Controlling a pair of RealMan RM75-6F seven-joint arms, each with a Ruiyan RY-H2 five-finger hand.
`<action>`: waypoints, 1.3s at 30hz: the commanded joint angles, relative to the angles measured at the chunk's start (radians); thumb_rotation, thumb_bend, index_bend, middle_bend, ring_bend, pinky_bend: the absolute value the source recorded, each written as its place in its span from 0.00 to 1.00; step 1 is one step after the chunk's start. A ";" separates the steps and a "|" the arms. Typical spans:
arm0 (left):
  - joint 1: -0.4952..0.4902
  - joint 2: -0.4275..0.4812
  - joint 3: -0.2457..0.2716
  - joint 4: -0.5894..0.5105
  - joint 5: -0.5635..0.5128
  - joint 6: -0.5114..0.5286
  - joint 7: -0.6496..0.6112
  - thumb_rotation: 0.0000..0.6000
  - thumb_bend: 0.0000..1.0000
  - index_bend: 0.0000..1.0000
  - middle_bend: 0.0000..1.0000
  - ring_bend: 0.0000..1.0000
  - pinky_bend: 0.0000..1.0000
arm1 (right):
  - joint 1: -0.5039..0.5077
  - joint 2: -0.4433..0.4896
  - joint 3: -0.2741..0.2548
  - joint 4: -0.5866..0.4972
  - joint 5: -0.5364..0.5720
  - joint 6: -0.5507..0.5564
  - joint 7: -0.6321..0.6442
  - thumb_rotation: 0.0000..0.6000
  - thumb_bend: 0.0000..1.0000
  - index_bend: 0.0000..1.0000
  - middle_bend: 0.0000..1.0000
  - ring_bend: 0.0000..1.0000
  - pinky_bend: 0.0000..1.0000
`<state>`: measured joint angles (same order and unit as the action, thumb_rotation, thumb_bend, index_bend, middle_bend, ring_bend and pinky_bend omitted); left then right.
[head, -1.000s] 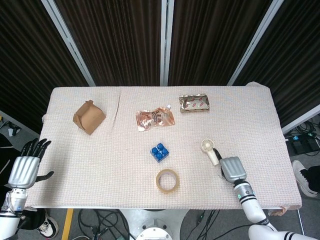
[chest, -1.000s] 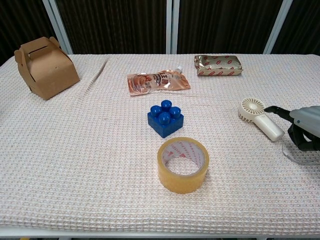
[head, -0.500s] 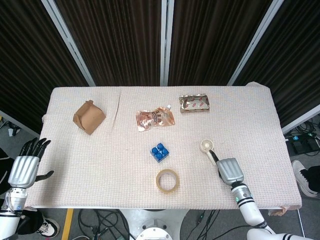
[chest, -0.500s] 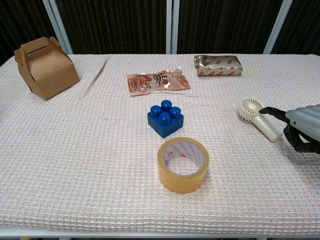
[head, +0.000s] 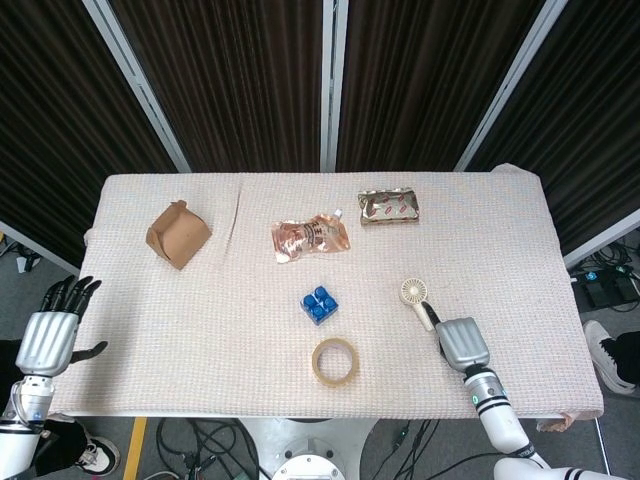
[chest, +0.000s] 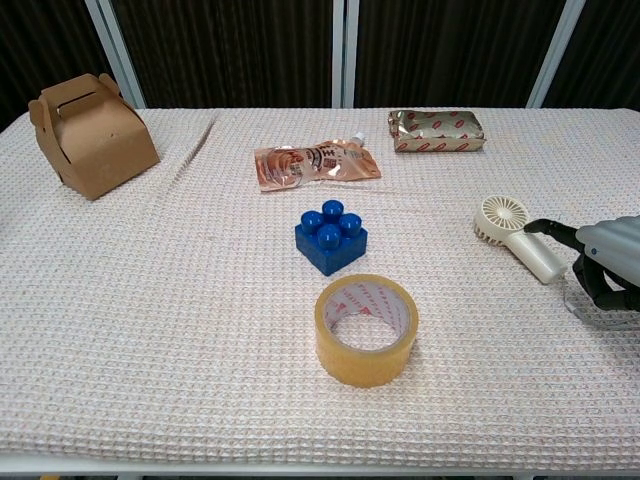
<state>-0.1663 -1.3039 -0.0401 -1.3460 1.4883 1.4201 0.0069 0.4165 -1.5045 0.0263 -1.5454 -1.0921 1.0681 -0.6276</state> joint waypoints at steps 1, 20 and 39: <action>0.000 -0.001 -0.001 0.000 0.000 0.002 -0.001 1.00 0.00 0.10 0.09 0.00 0.11 | 0.002 -0.002 -0.003 0.002 0.003 -0.001 -0.004 1.00 1.00 0.00 0.91 0.83 0.75; 0.000 0.000 -0.001 -0.002 0.000 0.002 0.001 1.00 0.00 0.10 0.09 0.00 0.11 | 0.005 -0.010 -0.018 0.007 0.034 -0.024 0.034 1.00 1.00 0.01 0.91 0.83 0.75; -0.003 0.022 -0.005 -0.067 0.028 0.033 0.036 1.00 0.00 0.10 0.09 0.00 0.11 | -0.128 0.207 0.046 -0.160 -0.384 0.408 0.364 1.00 1.00 0.01 0.91 0.83 0.75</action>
<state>-0.1693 -1.2830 -0.0452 -1.4114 1.5150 1.4521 0.0417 0.3204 -1.3203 0.0635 -1.7170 -1.4226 1.4138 -0.3161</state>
